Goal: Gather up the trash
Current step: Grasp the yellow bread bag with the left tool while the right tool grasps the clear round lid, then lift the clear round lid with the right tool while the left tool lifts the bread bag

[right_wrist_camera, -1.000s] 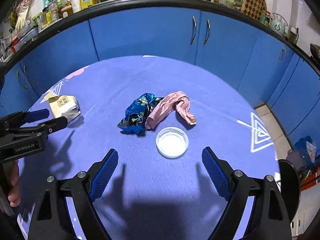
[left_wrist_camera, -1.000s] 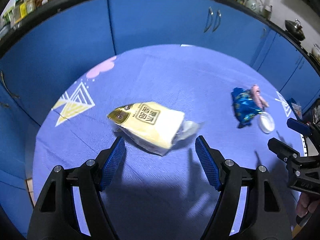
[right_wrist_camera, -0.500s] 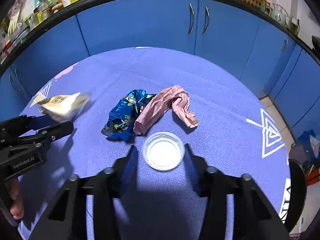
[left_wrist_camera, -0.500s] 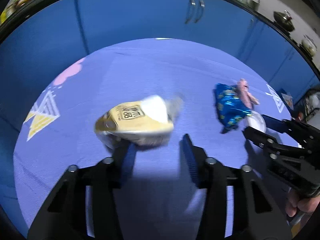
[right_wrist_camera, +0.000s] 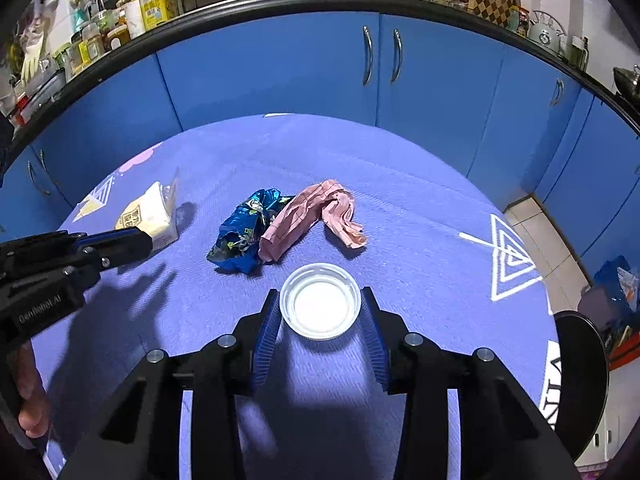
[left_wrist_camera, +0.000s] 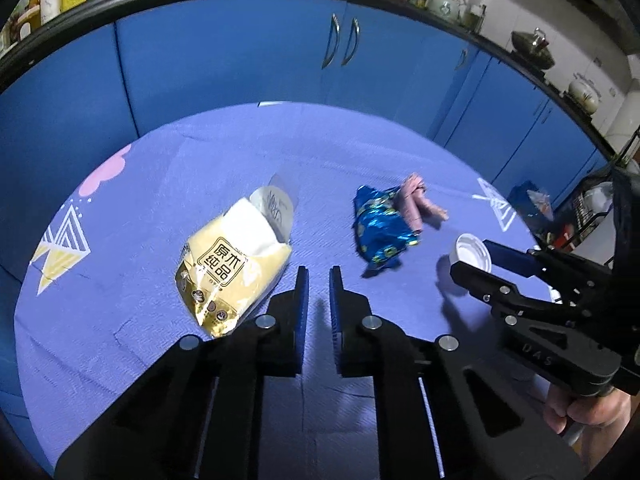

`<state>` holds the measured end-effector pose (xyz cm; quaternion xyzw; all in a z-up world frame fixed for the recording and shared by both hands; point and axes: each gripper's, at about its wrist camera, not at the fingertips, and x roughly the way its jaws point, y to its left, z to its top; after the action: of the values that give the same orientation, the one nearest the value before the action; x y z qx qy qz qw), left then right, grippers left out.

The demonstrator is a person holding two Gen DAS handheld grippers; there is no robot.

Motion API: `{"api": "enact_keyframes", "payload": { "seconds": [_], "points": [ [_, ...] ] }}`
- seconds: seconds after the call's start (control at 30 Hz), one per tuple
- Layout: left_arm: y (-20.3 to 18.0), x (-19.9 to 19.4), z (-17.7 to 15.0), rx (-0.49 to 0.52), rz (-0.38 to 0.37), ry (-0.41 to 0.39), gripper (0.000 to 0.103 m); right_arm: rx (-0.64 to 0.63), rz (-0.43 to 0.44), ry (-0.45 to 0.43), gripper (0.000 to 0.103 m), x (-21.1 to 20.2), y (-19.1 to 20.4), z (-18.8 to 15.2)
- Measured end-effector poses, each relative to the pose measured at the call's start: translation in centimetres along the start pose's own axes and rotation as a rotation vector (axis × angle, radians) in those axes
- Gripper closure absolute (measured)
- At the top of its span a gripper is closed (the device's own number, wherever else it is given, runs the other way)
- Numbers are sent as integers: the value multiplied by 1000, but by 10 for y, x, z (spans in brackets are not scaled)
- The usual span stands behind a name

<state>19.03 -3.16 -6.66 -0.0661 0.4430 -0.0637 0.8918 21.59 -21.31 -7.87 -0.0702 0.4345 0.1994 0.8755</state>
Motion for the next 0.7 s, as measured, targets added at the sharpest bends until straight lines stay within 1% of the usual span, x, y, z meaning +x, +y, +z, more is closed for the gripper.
{"api": "enact_keyframes", "payload": {
  "seconds": [0.37,0.7],
  "points": [
    [-13,-36,-9,15,-10,-57,95,-2,4,-55,64,-35,5,-10],
    [-41,-66,-13,55,-18,-105,95,-7,-16,-124,64,-81,1,-21]
  ]
}}
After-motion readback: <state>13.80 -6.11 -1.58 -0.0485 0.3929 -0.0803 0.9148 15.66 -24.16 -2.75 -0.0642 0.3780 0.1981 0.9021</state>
